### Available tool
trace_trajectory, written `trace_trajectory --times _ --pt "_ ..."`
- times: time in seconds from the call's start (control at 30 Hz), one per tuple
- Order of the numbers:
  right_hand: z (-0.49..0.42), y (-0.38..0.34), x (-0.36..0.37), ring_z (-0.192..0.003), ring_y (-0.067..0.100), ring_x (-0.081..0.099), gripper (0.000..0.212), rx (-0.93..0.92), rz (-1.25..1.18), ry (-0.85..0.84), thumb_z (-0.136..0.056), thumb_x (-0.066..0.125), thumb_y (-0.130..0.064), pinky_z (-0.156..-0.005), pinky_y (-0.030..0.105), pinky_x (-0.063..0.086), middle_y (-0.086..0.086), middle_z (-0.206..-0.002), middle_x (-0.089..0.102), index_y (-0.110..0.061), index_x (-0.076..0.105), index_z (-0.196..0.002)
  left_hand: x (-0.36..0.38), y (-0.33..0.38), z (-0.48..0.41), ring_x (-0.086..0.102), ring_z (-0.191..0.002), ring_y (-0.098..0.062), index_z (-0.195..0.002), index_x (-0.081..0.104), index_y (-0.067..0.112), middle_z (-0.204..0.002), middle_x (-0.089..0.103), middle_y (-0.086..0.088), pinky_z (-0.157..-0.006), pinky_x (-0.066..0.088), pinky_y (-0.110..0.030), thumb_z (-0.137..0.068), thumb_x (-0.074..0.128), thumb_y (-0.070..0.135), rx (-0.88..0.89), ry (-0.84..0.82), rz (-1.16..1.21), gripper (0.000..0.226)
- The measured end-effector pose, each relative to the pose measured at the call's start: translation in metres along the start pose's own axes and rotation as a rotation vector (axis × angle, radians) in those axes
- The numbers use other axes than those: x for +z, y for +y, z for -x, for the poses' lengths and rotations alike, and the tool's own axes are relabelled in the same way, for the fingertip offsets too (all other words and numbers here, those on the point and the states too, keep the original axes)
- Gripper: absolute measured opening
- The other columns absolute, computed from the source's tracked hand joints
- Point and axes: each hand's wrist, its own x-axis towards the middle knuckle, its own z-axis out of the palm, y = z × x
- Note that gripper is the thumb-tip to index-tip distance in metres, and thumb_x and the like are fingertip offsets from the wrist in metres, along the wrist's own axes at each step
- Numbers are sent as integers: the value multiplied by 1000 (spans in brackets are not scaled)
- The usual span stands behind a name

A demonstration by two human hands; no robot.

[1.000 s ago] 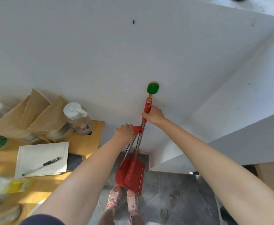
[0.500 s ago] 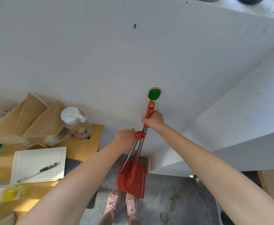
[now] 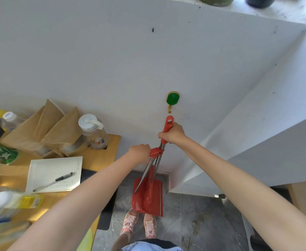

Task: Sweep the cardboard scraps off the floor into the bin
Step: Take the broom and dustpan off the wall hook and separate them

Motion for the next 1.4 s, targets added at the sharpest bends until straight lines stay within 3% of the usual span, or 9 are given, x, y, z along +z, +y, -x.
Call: trace_trajectory --times 0.13,0.3,0.4,0.53,0.67,0.8,0.9,1.07,1.4 --pt "23 -9 -2 -65 18 59 17 -105 14 10 -68 69 -21 -60 29 50 3 -70 61 -10 56 -71 12 0 18 61 -92 -25 -108 54 13 -101 61 -3 -70 44 -29 -83 58 53 -57 102 72 47" --pt "62 -17 2 -58 20 56 19 -265 99 53 -67 62 -23 -52 27 42 3 -60 59 -12 50 -58 21 14 32 64 -96 -27 -114 50 15 -103 65 -5 -67 46 -32 -87 54 54 -76 346 141 48" --pt "79 -21 1 -63 23 62 18 -323 105 77 -68 57 -22 -58 32 51 6 -63 68 -8 55 -57 23 17 48 65 -94 -28 -112 55 17 -99 67 -5 -65 45 -32 -91 50 53 -73 413 100 42" --pt "101 -25 -4 -73 18 66 29 -375 -117 -140 -79 57 -18 -75 30 53 3 -66 73 -16 63 -51 22 15 74 64 -84 -25 -97 60 17 -84 59 -2 -59 41 -31 -94 44 54 -22 463 30 40" --pt "128 -20 -18 -67 23 59 33 -556 -191 -436 -90 60 -17 -64 25 48 2 -59 61 -13 54 -57 24 14 102 63 -82 -27 -94 56 17 -83 59 -4 -61 44 -32 -93 46 53 30 508 -11 38" --pt "164 -14 -21 -62 16 50 16 -619 -129 -547 -92 59 -16 -59 20 44 5 -64 53 -8 57 -78 37 11 131 63 -78 -25 -84 56 17 -76 58 0 -59 42 -31 -92 50 51 93 523 -34 36" --pt "199 -11 -11 -59 14 47 3 -641 -84 -640 -92 57 -7 -59 19 43 8 -65 50 -7 59 -90 56 3 154 64 -78 -23 -88 63 17 -82 65 -1 -57 42 -30 -91 53 49 161 552 -55 34" --pt "257 -9 22 -55 12 44 21 -632 32 -679 -83 48 11 -56 14 41 12 -65 48 1 62 -95 99 -15 200 65 -86 -24 -103 62 20 -96 66 -2 -63 51 -32 -90 56 45 291 581 -41 29" --pt "346 -2 73 -51 13 40 16 -587 30 -668 -70 47 7 -49 16 34 9 -60 47 -3 58 -67 151 -30 288 65 -86 -33 -115 55 4 -97 65 -12 -72 54 -38 -91 53 51 371 532 -160 53"
